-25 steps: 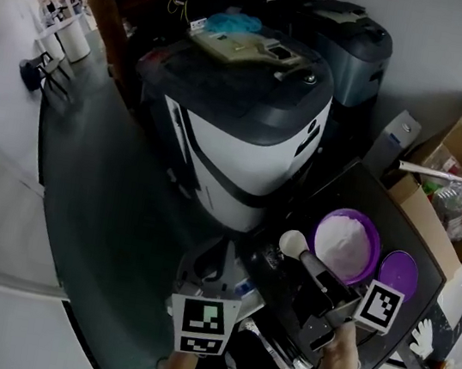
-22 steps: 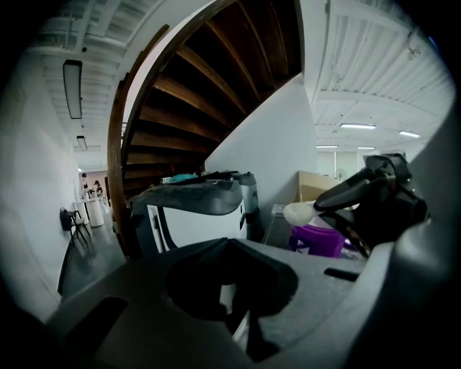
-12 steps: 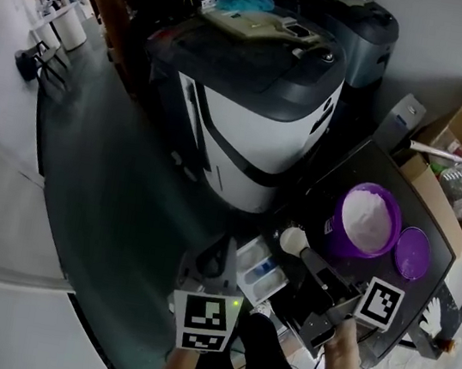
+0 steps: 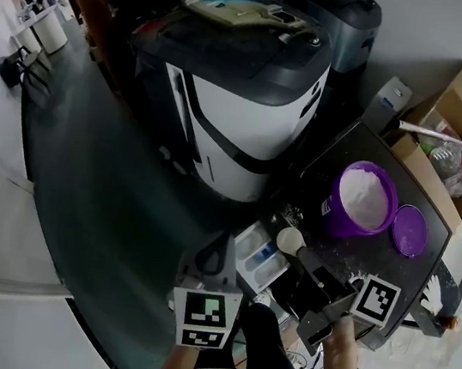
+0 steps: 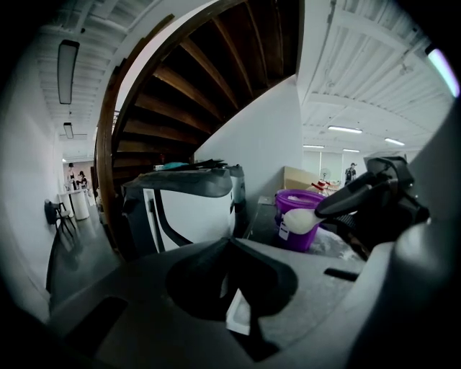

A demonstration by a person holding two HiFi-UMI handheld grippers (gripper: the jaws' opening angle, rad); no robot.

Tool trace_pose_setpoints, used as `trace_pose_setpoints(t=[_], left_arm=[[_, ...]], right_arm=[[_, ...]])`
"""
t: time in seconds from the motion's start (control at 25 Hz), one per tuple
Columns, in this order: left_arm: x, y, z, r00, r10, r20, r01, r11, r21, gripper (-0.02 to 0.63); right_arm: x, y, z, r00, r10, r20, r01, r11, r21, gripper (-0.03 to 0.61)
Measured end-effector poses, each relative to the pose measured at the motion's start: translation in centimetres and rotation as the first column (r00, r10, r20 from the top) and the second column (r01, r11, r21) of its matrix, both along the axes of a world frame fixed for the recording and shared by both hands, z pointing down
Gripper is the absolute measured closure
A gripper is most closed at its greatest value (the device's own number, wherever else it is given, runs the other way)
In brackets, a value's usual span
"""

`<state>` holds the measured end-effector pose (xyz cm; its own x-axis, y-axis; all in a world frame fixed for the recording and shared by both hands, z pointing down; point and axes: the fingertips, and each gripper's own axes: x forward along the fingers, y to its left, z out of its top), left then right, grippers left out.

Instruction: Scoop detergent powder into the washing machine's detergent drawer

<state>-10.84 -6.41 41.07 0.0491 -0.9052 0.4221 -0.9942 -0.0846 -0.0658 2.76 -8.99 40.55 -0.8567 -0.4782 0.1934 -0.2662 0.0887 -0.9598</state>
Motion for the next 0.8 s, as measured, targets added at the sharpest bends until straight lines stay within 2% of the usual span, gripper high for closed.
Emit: trace_pose_setpoints(t=[0.32, 0.8], left_arm=[[0.8, 1.2, 1.7, 0.999, 0.042, -0.013, -0.042, 0.999, -0.027, 0.612], [1.0, 2.0, 4.4, 0.997, 0.077, -0.023, -0.079, 0.994, -0.078, 0.612]], right_arm=[[0.3, 1.8, 2.0, 0.999, 0.027, -0.027, -0.028, 0.999, -0.038, 0.557], [1.2, 3.3, 5.8, 0.992, 0.06, -0.115, -0.07, 0.993, -0.091, 0.557]])
